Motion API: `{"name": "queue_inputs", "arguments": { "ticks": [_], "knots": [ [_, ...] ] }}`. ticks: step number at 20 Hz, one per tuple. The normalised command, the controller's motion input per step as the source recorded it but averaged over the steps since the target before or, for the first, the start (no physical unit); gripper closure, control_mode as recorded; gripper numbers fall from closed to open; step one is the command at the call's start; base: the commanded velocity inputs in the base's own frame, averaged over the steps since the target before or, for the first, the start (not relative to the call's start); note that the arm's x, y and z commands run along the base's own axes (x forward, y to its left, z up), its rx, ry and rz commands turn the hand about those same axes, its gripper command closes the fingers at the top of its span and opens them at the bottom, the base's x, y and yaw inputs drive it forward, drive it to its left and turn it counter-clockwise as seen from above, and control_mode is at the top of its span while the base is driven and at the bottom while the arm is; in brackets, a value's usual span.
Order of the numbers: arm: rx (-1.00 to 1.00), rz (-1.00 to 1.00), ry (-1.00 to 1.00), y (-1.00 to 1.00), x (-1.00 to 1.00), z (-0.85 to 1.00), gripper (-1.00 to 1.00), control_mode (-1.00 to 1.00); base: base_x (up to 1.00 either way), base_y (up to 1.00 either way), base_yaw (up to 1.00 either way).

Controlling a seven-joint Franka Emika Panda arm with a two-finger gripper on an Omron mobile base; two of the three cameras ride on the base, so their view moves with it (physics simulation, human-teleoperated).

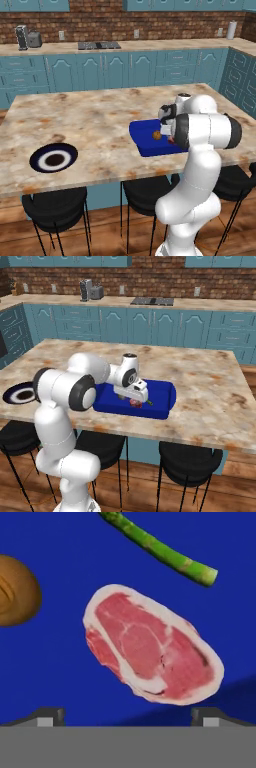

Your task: Create a steak meal by picking up the steak and asparagus from the tray and placing them on the plate. Leave the orange on the tray.

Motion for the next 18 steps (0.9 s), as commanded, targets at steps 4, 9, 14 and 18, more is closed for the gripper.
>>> {"name": "queue_inputs", "arguments": {
  "ticks": [4,9,14,18],
  "knots": [
    [0.01,0.0,0.0,0.0,0.19,-0.29,-1.0,-1.0,0.0,0.0,0.0],
    [0.02,0.0,0.0,-0.02,0.23,-0.29,-1.0,-1.0,0.0,0.0,0.0],
    [0.01,0.02,-0.02,-0.02,0.09,-0.49,-1.0,-1.0,0.0,0.0,0.0],
    [0.0,0.05,-0.06,-0.01,0.04,-0.47,-1.0,-1.0,0.0,0.0,0.0]
  ]
}}
